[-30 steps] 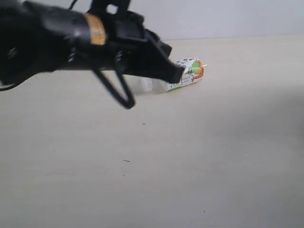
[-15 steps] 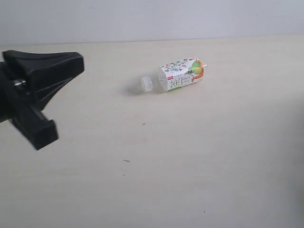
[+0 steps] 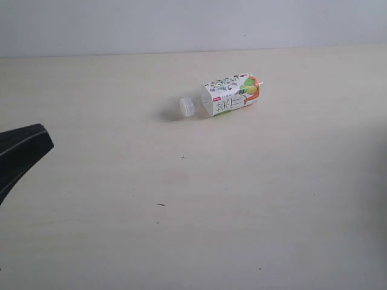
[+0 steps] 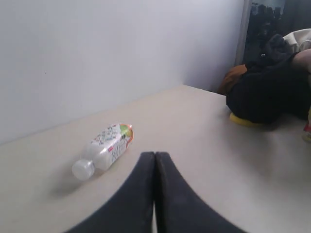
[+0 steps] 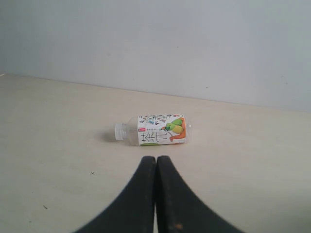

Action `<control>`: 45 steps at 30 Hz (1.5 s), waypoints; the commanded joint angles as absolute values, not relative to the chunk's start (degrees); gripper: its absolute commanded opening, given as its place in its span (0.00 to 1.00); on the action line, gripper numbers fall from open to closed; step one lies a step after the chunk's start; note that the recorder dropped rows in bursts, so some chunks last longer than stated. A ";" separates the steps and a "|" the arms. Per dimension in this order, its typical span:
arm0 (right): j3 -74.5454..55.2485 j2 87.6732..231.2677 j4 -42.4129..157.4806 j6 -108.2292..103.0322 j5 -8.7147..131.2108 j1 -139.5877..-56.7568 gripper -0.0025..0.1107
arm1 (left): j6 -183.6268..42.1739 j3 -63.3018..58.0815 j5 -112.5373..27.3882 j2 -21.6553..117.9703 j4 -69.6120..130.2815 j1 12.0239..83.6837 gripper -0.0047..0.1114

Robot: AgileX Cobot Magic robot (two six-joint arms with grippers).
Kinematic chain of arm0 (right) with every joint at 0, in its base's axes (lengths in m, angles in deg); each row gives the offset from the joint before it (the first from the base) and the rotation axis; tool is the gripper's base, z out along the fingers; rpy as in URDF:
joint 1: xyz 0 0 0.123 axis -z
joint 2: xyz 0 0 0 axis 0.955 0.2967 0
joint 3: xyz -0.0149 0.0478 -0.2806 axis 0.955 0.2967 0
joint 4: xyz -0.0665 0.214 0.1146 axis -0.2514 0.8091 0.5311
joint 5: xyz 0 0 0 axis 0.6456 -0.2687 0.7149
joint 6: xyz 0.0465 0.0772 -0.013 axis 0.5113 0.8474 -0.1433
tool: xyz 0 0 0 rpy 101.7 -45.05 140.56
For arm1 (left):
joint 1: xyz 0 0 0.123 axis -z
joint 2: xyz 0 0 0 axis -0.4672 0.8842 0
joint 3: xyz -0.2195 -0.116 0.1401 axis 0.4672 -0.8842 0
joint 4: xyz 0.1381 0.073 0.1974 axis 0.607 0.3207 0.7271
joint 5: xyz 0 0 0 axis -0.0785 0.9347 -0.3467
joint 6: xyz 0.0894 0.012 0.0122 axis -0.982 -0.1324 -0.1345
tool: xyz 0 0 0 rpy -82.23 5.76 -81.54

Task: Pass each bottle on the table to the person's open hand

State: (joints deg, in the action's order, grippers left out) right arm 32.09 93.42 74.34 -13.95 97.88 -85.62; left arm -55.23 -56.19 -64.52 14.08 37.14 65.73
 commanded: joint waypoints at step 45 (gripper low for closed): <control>32.25 93.12 74.01 -14.08 97.19 -85.42 0.02 | -72.22 -63.30 -81.47 3.79 25.31 65.65 0.04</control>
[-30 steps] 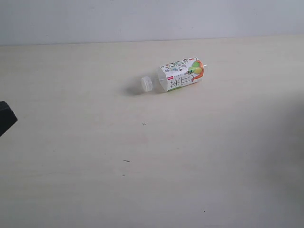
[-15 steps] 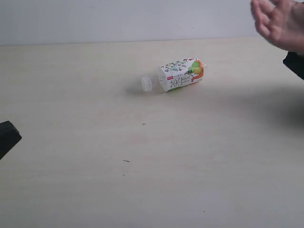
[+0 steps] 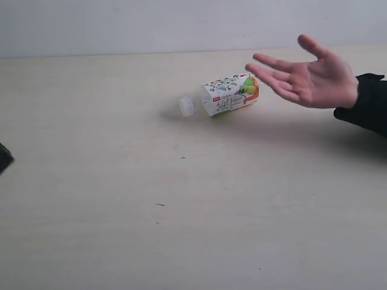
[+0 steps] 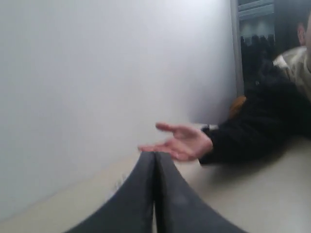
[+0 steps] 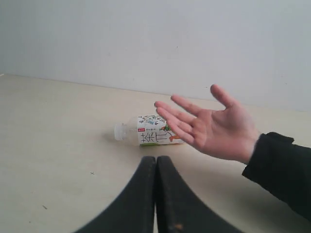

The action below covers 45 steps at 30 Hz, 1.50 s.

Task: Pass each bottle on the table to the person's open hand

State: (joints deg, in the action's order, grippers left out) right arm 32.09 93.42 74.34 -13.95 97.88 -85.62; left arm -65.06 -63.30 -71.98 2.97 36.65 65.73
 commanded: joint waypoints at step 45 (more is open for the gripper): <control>32.25 93.12 74.01 -13.96 97.75 -85.42 0.02 | -70.69 0.23 -19.18 65.26 32.43 52.42 0.04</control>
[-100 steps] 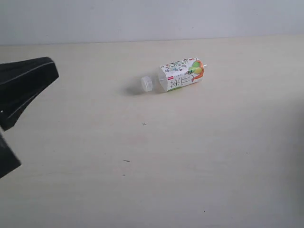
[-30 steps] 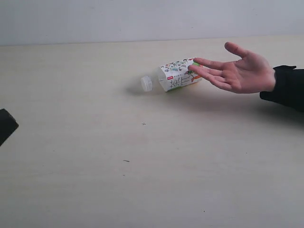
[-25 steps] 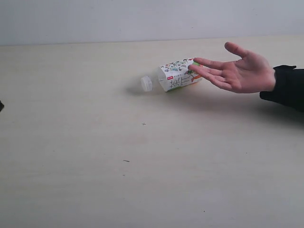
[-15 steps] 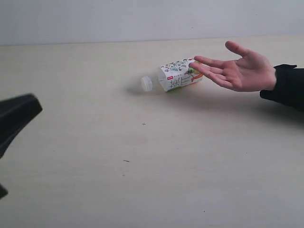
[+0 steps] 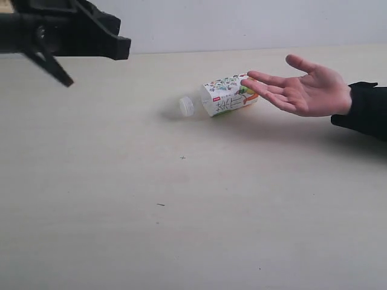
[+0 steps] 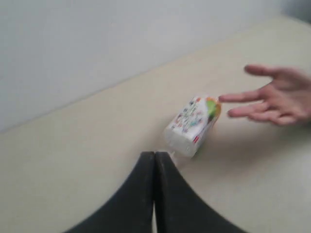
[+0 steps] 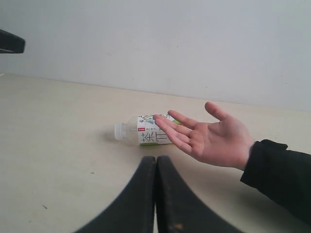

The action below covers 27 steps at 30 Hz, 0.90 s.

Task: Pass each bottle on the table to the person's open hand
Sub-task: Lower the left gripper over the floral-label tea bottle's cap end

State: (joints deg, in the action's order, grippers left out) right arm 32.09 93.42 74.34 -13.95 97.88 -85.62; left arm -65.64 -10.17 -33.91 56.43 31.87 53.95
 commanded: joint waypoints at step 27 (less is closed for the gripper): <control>32.25 93.12 74.01 -13.96 97.75 -85.42 0.02 | -96.92 51.66 11.03 107.70 33.60 58.72 0.04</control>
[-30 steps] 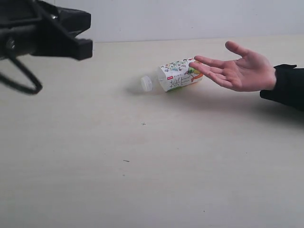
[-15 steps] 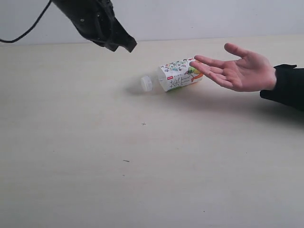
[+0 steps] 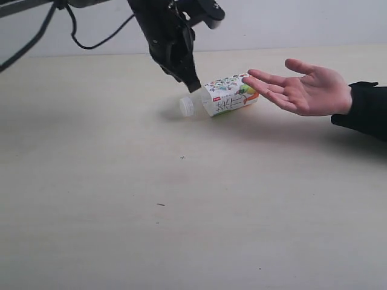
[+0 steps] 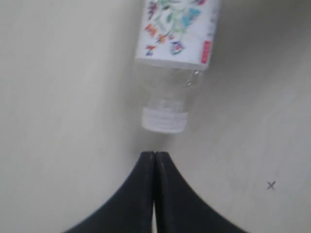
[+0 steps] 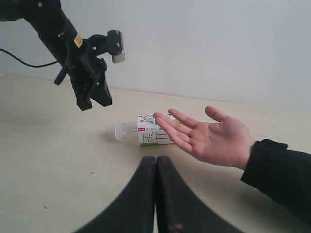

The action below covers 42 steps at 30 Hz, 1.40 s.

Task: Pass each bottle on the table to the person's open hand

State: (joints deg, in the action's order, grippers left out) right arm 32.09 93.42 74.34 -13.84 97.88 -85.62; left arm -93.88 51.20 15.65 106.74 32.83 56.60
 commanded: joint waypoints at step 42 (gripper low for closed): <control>32.25 93.12 74.01 -13.96 97.75 -85.42 0.02 | -109.83 64.83 21.27 117.51 16.64 56.89 0.14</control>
State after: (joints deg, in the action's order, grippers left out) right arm 32.09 93.42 74.34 -13.75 97.88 -85.62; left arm -107.42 64.43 19.85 117.56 17.23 56.95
